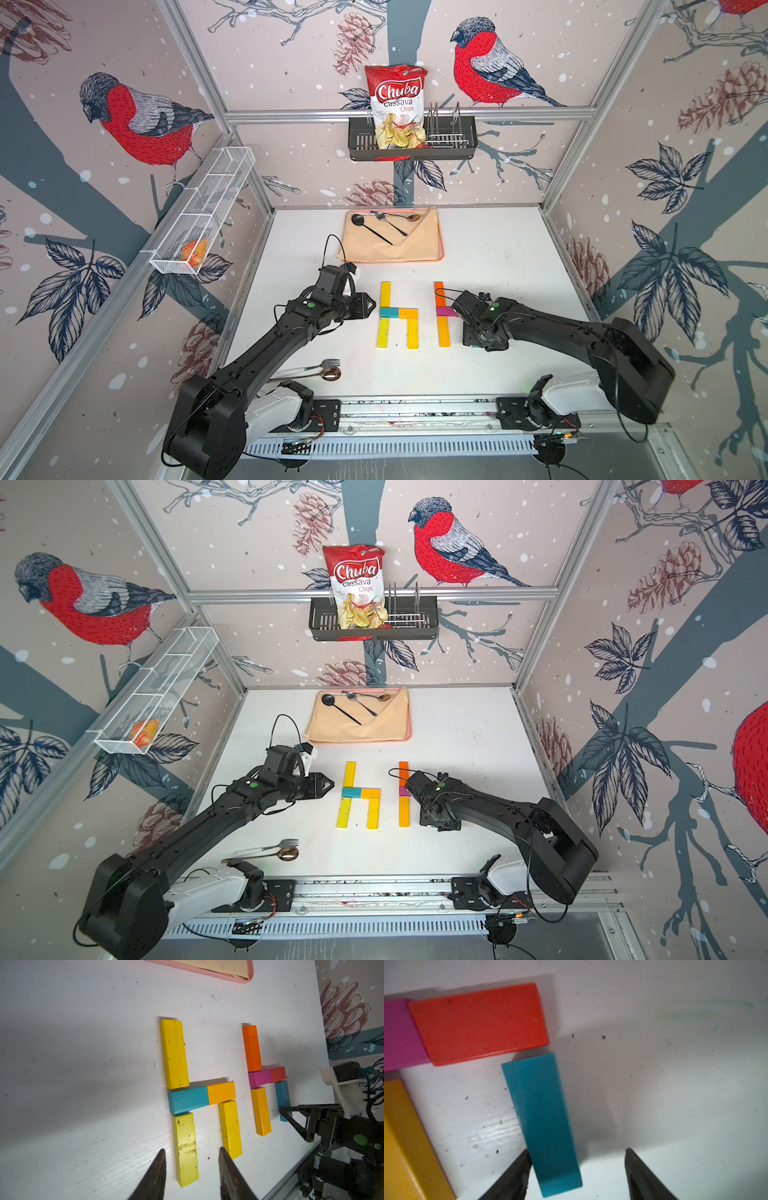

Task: Assemble the letter h with building blocks
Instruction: Assemble the building block at the center of the board.

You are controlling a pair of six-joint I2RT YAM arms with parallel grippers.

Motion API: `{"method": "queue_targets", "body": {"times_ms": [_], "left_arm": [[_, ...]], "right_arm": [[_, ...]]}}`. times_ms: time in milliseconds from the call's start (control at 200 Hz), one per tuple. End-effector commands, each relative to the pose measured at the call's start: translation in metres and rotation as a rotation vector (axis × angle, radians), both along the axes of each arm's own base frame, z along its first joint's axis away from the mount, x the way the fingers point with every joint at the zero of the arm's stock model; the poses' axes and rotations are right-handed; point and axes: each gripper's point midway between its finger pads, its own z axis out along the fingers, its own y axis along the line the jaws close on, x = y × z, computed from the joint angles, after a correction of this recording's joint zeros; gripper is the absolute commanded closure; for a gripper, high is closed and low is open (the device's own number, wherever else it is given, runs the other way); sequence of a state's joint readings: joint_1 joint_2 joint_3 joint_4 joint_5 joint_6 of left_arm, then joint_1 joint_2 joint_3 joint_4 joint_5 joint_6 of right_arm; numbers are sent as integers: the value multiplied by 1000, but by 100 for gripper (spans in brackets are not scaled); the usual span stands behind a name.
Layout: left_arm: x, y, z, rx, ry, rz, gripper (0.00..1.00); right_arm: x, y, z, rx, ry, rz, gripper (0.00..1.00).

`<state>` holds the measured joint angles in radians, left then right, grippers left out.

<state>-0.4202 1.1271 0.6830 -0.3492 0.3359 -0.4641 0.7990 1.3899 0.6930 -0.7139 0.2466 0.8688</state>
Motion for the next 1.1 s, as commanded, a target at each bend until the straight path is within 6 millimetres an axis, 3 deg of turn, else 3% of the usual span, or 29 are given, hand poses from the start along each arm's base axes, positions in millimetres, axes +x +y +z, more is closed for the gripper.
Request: {"method": "queue_targets", "body": {"times_ms": [0,250,355,425,515,720,1091], "left_arm": [[2,1,0,7,-14,0,59],[2,1,0,7,-12,0,59],[2,0,1,6,-15,-1,59],[2,0,0,8,-11,-1,59],[2,1,0,7,-12,0,59],[2,0,-1,6,-7,-5,59],[3,2,1,14,-15,6,59]], "right_arm": [[1,5,3,21,-8,12,29],[3,10,26,76,-62,-9,25],[2,1,40,97,-108,-58,24],[-3,-14,42,80,-115,-124,30],[-19,-27,35,78,-90,-187,37],[-49,-30,26,114,-54,-206,37],[-52,-15,-3,137,-2,-145,34]]}}
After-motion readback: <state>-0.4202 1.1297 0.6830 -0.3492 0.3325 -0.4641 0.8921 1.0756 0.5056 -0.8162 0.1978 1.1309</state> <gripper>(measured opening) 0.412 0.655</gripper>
